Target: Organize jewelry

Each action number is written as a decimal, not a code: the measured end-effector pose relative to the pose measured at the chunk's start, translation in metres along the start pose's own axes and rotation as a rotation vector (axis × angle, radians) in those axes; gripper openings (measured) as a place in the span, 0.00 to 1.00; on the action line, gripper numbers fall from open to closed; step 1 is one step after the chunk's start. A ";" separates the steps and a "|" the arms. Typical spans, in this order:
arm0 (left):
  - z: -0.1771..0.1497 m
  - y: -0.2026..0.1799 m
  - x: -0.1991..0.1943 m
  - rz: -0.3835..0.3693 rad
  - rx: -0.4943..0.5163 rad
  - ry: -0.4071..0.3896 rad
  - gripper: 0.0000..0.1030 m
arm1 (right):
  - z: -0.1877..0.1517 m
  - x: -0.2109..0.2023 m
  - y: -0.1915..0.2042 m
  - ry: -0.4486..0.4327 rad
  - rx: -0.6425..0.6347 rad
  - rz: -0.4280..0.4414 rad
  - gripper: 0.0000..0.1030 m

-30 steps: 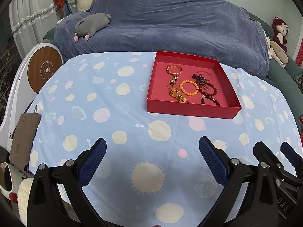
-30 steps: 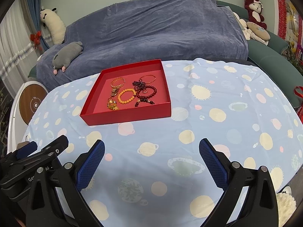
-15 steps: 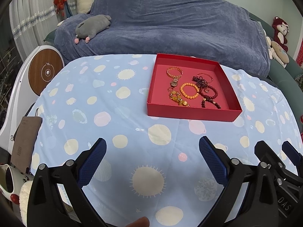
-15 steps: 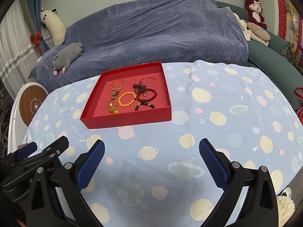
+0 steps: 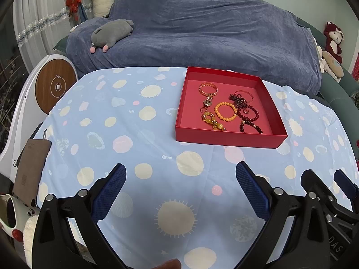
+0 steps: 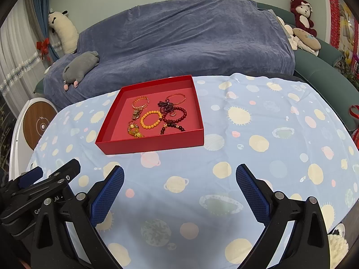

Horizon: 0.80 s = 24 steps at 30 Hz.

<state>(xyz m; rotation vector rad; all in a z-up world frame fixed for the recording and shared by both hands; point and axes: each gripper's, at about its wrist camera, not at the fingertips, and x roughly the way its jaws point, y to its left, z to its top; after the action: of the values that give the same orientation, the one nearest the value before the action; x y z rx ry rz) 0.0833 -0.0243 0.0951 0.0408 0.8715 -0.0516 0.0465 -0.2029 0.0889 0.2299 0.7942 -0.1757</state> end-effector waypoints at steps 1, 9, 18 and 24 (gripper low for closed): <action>0.000 0.000 0.000 0.001 0.001 0.000 0.91 | 0.002 0.000 0.001 0.000 -0.001 -0.001 0.93; 0.001 0.001 -0.001 -0.002 -0.003 -0.004 0.91 | 0.001 0.000 0.000 -0.003 -0.001 0.000 0.93; 0.002 0.001 -0.004 -0.003 -0.008 -0.014 0.91 | 0.006 -0.001 0.002 -0.010 -0.003 -0.003 0.93; 0.003 0.001 -0.004 -0.005 -0.009 -0.014 0.91 | 0.007 -0.001 0.002 -0.011 -0.004 -0.003 0.93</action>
<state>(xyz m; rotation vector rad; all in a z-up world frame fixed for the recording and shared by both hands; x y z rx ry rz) 0.0829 -0.0237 0.1003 0.0302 0.8583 -0.0526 0.0516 -0.2026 0.0945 0.2234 0.7845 -0.1780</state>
